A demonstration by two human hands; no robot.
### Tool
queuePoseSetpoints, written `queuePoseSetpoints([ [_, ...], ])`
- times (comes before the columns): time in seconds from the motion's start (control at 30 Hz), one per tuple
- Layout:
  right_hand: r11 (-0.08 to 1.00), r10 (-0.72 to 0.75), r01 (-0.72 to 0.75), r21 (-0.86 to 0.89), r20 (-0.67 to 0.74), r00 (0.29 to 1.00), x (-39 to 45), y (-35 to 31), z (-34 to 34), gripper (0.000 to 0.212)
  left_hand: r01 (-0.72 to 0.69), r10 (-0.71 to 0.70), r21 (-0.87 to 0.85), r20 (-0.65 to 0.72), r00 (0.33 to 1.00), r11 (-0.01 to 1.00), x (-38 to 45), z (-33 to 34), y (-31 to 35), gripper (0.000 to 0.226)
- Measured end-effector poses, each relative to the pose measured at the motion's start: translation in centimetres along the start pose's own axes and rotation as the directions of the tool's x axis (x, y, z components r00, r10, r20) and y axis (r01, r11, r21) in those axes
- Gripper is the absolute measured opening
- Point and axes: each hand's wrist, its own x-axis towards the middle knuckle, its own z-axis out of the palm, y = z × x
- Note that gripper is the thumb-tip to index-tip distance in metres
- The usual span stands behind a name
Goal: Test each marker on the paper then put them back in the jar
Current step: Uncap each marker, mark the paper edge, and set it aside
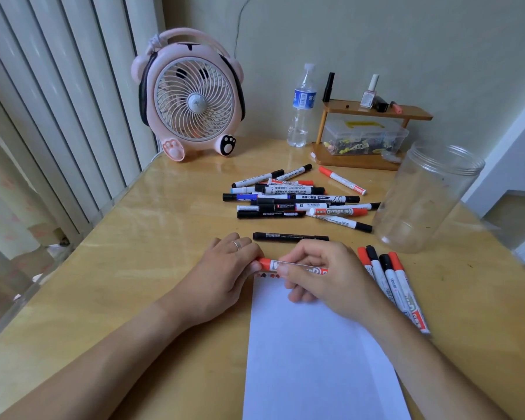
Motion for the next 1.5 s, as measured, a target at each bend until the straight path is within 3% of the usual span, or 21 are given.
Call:
queuePoseSetpoints([
  [0.1, 0.971, -0.086, 0.092, -0.223, 0.034, 0.996, 0.1, -0.1, 0.0, 0.012, -0.040, 0.042, 0.088, -0.030, 0.999, 0.995, 0.5, -0.5, 0.3, 0.039],
  [0.2, 0.939, -0.175, 0.156, -0.306, -0.033, 0.984, 0.0, -0.1, 0.3, 0.013, -0.019, 0.019, -0.001, -0.071, 0.997, 1.000, 0.8, -0.6, 0.7, 0.031],
  [0.3, 0.934, -0.149, 0.084, -0.348, -0.164, 0.975, 0.1, 0.3, 0.1, 0.015, 0.087, -0.122, -0.248, -0.132, 0.984, 0.965, 1.0, -0.4, 1.0, 0.034],
  [0.37, 0.904, -0.115, -0.020, -0.427, -0.287, 0.951, 0.3, 0.8, -0.5, 0.014, 0.127, -0.168, -0.275, -0.132, 0.977, 0.953, 1.0, -0.6, 1.0, 0.034],
  [0.47, 0.825, -0.090, -0.144, -0.547, -0.378, 0.921, 0.3, 1.5, -1.5, 0.024, 0.027, -0.030, -0.209, -0.012, 0.999, 0.977, 0.6, -1.1, 1.3, 0.023],
  [0.57, 0.722, -0.080, -0.229, -0.653, -0.407, 0.910, 0.3, 1.6, -2.2, 0.019, -0.081, 0.129, -0.262, 0.172, 0.977, 0.962, 0.0, -1.6, 2.2, 0.023],
  [0.77, 0.643, 0.045, -0.321, -0.695, -0.384, 0.922, 0.0, 1.3, -4.6, 0.026, -0.150, 0.212, -0.201, 0.338, 0.917, 0.968, -0.8, -1.3, 4.1, 0.053],
  [1.0, 0.636, 0.064, -0.355, -0.685, -0.412, 0.909, 0.0, 1.8, -5.0, 0.029, -0.091, 0.150, -0.174, 0.360, 0.921, 0.980, -0.8, -1.9, 3.0, 0.055],
  [1.13, 0.621, 0.069, -0.366, -0.693, -0.417, 0.906, 0.3, 2.1, -4.9, 0.011, -0.060, 0.120, -0.166, 0.376, 0.919, 0.984, -0.7, -2.2, 2.5, 0.054],
  [1.27, 0.612, 0.090, -0.403, -0.681, -0.446, 0.890, 0.1, 2.2, -5.0, 0.006, -0.035, 0.100, -0.174, 0.382, 0.919, 0.984, -0.8, -2.5, 2.3, 0.052],
  [1.33, 0.626, 0.009, -0.363, -0.690, -0.459, 0.888, 0.4, 2.1, -4.5, 0.007, -0.029, 0.098, -0.183, 0.382, 0.919, 0.983, -0.8, -2.5, 2.4, 0.051],
  [1.43, 0.680, -0.261, -0.121, -0.724, -0.392, 0.882, 1.8, 2.3, -3.3, 0.007, -0.032, 0.098, -0.175, 0.383, 0.919, 0.984, -0.7, -2.4, 2.5, 0.051],
  [1.5, 0.644, -0.383, -0.010, -0.765, -0.335, 0.861, 3.1, 2.5, -2.6, 0.018, -0.029, 0.096, -0.178, 0.383, 0.919, 0.984, -0.7, -2.4, 2.6, 0.050],
])
